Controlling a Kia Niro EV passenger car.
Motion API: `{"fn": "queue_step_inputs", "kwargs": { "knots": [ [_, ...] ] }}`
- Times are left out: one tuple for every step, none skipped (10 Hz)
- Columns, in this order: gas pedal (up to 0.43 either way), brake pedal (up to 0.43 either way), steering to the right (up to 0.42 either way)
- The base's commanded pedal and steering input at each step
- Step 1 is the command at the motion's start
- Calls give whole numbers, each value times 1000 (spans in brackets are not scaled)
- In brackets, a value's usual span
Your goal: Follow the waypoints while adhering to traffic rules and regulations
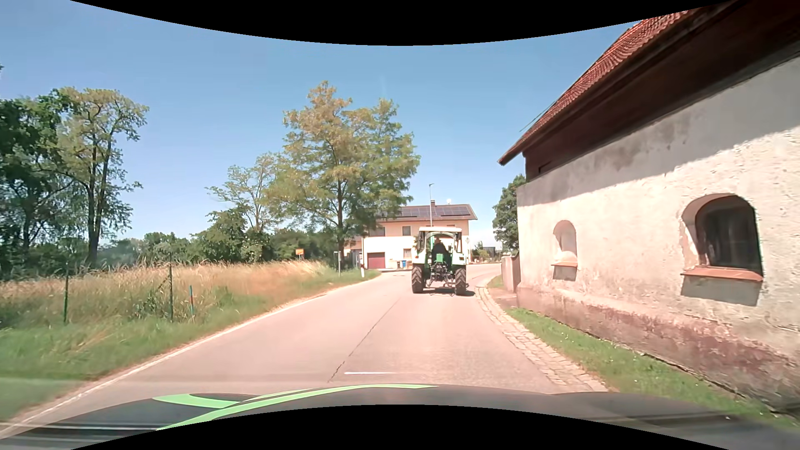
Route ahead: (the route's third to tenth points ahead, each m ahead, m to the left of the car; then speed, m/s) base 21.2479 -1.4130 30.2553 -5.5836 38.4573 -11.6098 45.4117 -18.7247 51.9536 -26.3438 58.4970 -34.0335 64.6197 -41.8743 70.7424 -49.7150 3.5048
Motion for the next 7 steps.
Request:
{"fn": "queue_step_inputs", "kwargs": {
  "knots": [
    [79, 0, 23],
    [79, 0, 27],
    [79, 0, 32],
    [87, 0, 36],
    [87, 0, 38],
    [110, 0, 39],
    [118, 0, 39]
  ]
}}
